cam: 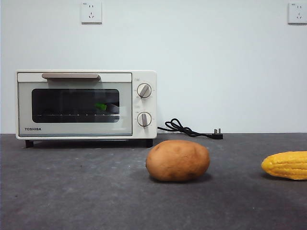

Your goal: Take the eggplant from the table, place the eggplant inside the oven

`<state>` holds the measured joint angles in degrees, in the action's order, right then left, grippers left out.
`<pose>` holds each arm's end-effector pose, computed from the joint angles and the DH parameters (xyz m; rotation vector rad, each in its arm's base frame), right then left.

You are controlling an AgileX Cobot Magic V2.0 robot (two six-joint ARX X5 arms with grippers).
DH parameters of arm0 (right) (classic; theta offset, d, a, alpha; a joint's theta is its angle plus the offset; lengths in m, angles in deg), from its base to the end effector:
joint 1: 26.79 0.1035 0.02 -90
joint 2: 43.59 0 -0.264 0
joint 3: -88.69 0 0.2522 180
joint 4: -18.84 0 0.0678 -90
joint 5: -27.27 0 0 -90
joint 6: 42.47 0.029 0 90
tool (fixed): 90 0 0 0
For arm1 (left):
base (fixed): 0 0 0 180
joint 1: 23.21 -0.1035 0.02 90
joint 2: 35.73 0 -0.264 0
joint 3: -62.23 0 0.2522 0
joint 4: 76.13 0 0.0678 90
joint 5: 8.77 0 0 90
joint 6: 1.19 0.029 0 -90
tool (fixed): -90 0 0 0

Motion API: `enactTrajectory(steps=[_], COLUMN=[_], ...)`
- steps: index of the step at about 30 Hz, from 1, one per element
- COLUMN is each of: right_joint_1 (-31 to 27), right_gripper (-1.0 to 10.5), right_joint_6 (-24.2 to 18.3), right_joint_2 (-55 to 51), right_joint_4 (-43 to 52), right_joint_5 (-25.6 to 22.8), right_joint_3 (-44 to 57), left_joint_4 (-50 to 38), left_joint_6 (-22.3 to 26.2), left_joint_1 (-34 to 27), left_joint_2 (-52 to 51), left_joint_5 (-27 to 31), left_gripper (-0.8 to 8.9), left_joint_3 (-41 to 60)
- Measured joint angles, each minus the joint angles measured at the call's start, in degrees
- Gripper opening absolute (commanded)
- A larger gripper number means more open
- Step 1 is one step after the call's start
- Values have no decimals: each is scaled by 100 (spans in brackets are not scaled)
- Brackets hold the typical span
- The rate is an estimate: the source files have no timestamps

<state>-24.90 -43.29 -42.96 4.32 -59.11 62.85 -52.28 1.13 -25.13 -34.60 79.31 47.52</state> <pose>0.0792 0.0044 0.2318 -0.0171 -0.1873 0.0946 0.0964 0.0023 0.1507 0.0344 0.1791 -0.0036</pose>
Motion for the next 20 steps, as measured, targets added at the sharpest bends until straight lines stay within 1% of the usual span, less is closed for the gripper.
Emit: enactTrajectory(steps=[11,20], right_joint_1=[0,0], right_gripper=[0,0], right_joint_6=[15,20], right_joint_2=[0,-2], right_joint_4=[-400,-756], right_joint_5=[-15,-15], right_joint_3=[699,984], left_joint_4=[-13,-13], left_joint_6=[0,0], left_joint_1=[0,0], left_joint_2=[181,203], left_joint_5=[0,0], left_gripper=[-4,-4], left_joint_3=[0,0])
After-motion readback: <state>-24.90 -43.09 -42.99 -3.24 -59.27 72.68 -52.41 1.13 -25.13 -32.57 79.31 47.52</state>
